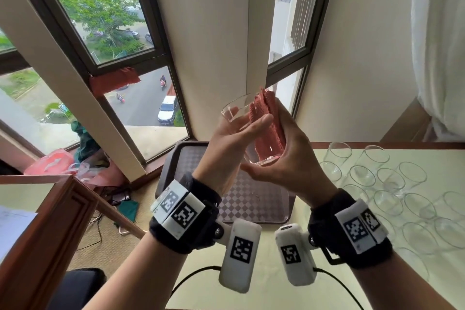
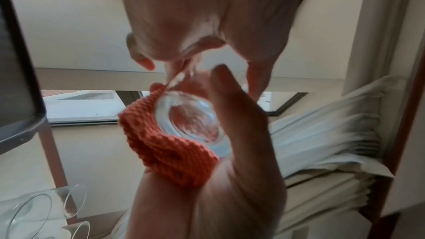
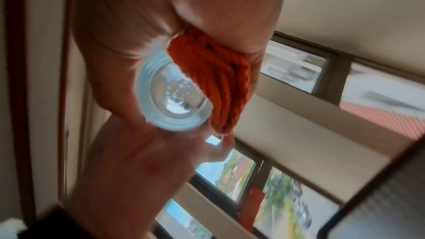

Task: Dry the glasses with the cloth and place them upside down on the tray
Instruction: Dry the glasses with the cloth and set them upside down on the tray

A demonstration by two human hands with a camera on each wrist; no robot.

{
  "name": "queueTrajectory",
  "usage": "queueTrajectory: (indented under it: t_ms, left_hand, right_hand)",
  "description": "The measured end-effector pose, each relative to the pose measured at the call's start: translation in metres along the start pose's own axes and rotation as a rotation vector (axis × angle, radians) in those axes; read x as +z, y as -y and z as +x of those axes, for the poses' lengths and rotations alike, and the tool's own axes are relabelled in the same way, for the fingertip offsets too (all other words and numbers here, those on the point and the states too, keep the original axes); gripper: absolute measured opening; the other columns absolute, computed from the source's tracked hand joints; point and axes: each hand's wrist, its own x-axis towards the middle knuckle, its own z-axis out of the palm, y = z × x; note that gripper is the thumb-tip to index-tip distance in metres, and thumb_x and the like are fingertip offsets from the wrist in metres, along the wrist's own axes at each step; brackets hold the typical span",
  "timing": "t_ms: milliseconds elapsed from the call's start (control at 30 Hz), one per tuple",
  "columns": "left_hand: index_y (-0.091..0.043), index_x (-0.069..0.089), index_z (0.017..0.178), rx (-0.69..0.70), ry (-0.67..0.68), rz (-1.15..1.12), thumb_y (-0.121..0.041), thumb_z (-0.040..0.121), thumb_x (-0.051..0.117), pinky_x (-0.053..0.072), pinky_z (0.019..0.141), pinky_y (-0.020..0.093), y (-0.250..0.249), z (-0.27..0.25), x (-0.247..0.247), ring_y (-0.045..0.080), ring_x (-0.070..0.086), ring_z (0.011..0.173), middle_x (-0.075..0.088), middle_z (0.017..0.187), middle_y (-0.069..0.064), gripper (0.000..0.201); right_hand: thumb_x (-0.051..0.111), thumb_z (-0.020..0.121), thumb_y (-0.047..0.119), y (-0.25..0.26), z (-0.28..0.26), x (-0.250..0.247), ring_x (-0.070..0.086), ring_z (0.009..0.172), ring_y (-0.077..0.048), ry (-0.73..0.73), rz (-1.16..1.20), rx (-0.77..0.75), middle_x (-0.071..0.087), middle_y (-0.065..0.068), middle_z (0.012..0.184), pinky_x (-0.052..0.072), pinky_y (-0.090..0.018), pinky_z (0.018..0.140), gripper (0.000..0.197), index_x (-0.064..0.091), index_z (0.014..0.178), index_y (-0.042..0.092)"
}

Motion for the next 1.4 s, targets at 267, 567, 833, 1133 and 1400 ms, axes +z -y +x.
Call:
queueTrajectory:
  t_ms: [267,567,833,1133,1400]
  left_hand:
    - [0.0,0.05,0.135,-0.017,-0.036,0.006,-0.017,0.089,0.067,0.058,0.087,0.03,-0.002,-0.002,-0.003,0.021,0.069,0.106,0.068,0.114,0.013,0.052]
    - [-0.003,0.061,0.115,0.041,-0.031,0.062,-0.018,0.09,0.066,0.055,0.067,0.017,-0.009,-0.002,0.004,0.008,0.071,0.08,0.072,0.085,-0.003,0.03]
    - [-0.006,0.064,0.109,-0.006,-0.035,0.035,-0.013,0.095,0.06,0.055,0.07,0.021,-0.015,-0.004,-0.012,0.01,0.071,0.083,0.073,0.089,-0.001,0.016]
    - [-0.001,0.061,0.114,0.036,-0.051,0.089,-0.024,0.095,0.062,0.06,0.077,0.031,-0.015,-0.007,-0.003,0.015,0.069,0.084,0.07,0.09,0.003,0.03]
    - [0.007,0.053,0.13,-0.062,-0.068,0.123,-0.023,0.093,0.067,0.051,0.078,0.024,-0.02,-0.002,-0.011,0.014,0.068,0.098,0.07,0.105,0.009,0.05]
  right_hand:
    - [0.084,0.067,0.007,0.002,-0.005,-0.008,0.06,0.125,-0.016,0.045,0.237,0.114,0.06,-0.002,0.135,0.051,-0.042,0.104,0.099,0.033,0.151,0.017]
    - [0.086,0.071,0.007,0.007,-0.001,0.0,0.052,0.133,-0.013,0.081,0.218,0.045,0.052,-0.003,0.144,0.048,-0.032,0.106,0.099,0.028,0.151,0.022]
    - [0.083,0.069,0.012,0.012,0.003,0.0,0.058,0.128,-0.021,0.064,0.236,0.104,0.056,-0.005,0.139,0.051,-0.045,0.103,0.099,0.031,0.153,0.016]
    - [0.085,0.067,0.016,0.012,0.0,0.015,0.059,0.126,-0.021,0.104,0.351,0.126,0.059,-0.006,0.135,0.052,-0.044,0.102,0.094,0.036,0.147,0.021]
    - [0.09,0.067,0.013,0.015,0.003,0.007,0.055,0.128,-0.007,-0.006,0.094,0.005,0.051,0.006,0.141,0.052,-0.024,0.097,0.107,0.027,0.152,0.021]
